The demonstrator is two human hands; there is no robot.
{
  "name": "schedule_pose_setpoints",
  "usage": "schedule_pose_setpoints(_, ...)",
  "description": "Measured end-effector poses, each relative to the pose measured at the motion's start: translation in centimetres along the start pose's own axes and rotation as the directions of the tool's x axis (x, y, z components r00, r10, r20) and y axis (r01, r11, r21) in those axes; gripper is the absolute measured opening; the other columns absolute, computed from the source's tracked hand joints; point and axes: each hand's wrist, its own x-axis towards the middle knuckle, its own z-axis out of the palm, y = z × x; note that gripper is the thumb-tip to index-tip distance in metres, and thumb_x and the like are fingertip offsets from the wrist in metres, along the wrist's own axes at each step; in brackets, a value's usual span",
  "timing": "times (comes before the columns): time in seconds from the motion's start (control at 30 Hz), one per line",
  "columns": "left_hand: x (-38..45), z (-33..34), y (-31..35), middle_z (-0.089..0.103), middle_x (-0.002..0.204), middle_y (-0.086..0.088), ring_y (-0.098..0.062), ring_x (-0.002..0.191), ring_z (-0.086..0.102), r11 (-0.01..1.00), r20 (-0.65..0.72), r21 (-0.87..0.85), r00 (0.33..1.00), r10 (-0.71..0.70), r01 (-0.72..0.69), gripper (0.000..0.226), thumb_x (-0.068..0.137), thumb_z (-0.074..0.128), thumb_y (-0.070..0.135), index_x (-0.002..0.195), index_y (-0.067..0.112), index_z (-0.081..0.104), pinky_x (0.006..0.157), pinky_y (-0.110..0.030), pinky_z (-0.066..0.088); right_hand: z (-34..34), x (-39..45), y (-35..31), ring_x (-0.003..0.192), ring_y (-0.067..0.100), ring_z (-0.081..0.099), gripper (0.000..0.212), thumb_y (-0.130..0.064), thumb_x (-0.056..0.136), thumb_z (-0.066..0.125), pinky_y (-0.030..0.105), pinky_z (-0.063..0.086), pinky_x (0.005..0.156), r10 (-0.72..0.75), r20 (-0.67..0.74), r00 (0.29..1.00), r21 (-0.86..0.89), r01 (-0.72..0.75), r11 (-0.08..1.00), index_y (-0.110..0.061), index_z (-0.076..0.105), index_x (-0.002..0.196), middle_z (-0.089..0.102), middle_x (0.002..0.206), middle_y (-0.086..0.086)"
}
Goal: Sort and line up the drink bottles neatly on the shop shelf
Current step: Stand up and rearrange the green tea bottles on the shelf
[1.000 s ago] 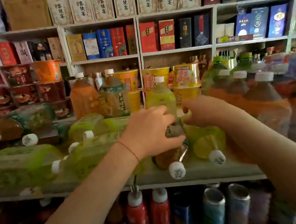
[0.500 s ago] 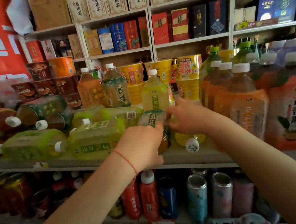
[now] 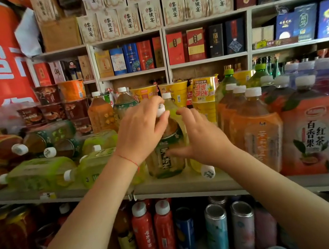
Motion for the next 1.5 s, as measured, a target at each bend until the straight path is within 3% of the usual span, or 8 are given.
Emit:
schedule_pose_setpoints(0.1, 1.4, 0.8, -0.4, 0.066, 0.104, -0.003, -0.021, 0.085, 0.064, 0.994, 0.033, 0.010, 0.993, -0.110, 0.110, 0.022, 0.104, 0.050, 0.028, 0.117, 0.012, 0.057, 0.064, -0.026, 0.041, 0.4, 1.4, -0.8, 0.123, 0.012, 0.048, 0.101, -0.049, 0.073, 0.083, 0.027, 0.047, 0.097, 0.060, 0.139, 0.988, 0.372, -0.108, 0.922, -0.021, 0.025, 0.150, 0.047, 0.139, -0.005)
schedule_pose_setpoints(0.3, -1.3, 2.5, -0.5, 0.056, 0.126, -0.009, -0.024, 0.106, 0.059, 0.988, 0.218, 0.031, 0.963, -0.157, 0.154, 0.048, 0.106, 0.028, 0.045, 0.151, 0.031, 0.031, 0.078, -0.036, 0.054, 3.1, 3.2, -1.0, 0.114, 0.019, 0.058, 0.081, -0.029, 0.080, 0.079, 0.034, 0.056, 0.090, 0.126, 0.035, 0.991, 0.356, -0.130, 0.925, -0.016, 0.034, 0.146, 0.055, 0.132, 0.002)
schedule_pose_setpoints(0.63, -2.6, 2.8, -1.2, 0.042, 0.152, -0.020, -0.037, 0.141, 0.038, 0.965, 0.348, 0.189, 0.906, -0.241, 0.183, 0.067, 0.102, 0.000, 0.059, 0.150, 0.034, 0.040, 0.110, -0.052, 0.032, -0.2, 2.4, -0.4, 0.120, 0.022, 0.053, 0.089, -0.046, 0.079, 0.078, 0.033, 0.050, 0.093, 0.065, 0.251, 0.966, -0.086, -0.044, 0.995, -0.016, 0.032, 0.148, 0.051, 0.139, 0.004)
schedule_pose_setpoints(0.83, -5.1, 3.3, 3.9, 0.062, 0.131, -0.021, -0.039, 0.126, 0.053, 0.989, -0.039, 0.134, 0.996, 0.076, -0.070, 0.026, 0.092, 0.057, 0.014, 0.113, 0.007, 0.070, 0.112, -0.054, 0.036, -1.9, -2.9, -0.1, 0.090, 0.021, 0.062, 0.050, -0.060, 0.086, 0.063, 0.034, 0.045, 0.067, 0.071, 0.368, 0.927, -0.483, 0.125, 0.867, -0.021, 0.049, 0.114, 0.061, 0.105, -0.003)
schedule_pose_setpoints(1.0, -6.0, 4.4, 5.8, 0.067, 0.123, -0.009, -0.032, 0.126, 0.056, 0.991, 0.217, 0.086, 0.973, 0.081, -0.102, 0.049, 0.078, 0.061, 0.030, 0.123, 0.010, 0.065, 0.120, -0.055, 0.023, -0.3, -4.0, -0.3, 0.098, 0.025, 0.067, 0.043, -0.033, 0.092, 0.058, 0.035, 0.049, 0.071, 0.054, 0.299, 0.953, -0.435, 0.086, 0.897, -0.012, 0.051, 0.128, 0.065, 0.113, 0.004)
schedule_pose_setpoints(1.1, -6.1, 4.2, 5.1, 0.062, 0.135, -0.007, -0.031, 0.137, 0.048, 0.995, 0.228, 0.044, 0.971, 0.074, -0.086, 0.069, 0.075, 0.066, 0.031, 0.139, 0.009, 0.053, 0.123, -0.057, 0.013, -0.8, -4.2, -0.1, 0.095, 0.025, 0.067, 0.060, -0.038, 0.090, 0.062, 0.033, 0.045, 0.066, 0.048, 0.212, 0.976, -0.415, 0.045, 0.909, -0.010, 0.040, 0.139, 0.066, 0.109, 0.003)
schedule_pose_setpoints(1.3, -5.2, 4.8, 5.3, 0.055, 0.145, -0.006, -0.027, 0.144, 0.041, 1.000, 0.204, 0.020, 0.979, -0.014, 0.010, 0.099, 0.079, 0.059, 0.063, 0.156, 0.008, 0.030, 0.126, -0.052, 0.008, -3.6, -1.8, 0.0, 0.060, 0.016, 0.054, 0.020, -0.036, 0.096, 0.051, 0.025, 0.028, 0.044, 0.030, -0.090, 0.996, -0.267, -0.053, 0.962, -0.019, 0.042, 0.096, 0.048, 0.070, -0.008)
schedule_pose_setpoints(1.5, -2.6, 5.5, 6.1, 0.059, 0.138, -0.004, -0.027, 0.134, 0.049, 0.977, 0.087, 0.036, 0.974, -0.211, 0.209, 0.105, 0.072, 0.048, 0.085, 0.143, 0.007, 0.045, 0.121, -0.061, 0.017, -4.4, 1.8, 0.0, 0.065, 0.018, 0.050, 0.025, -0.038, 0.103, 0.041, 0.025, 0.029, 0.045, 0.036, -0.260, 0.965, -0.267, -0.107, 0.958, -0.015, 0.049, 0.102, 0.056, 0.084, -0.001)
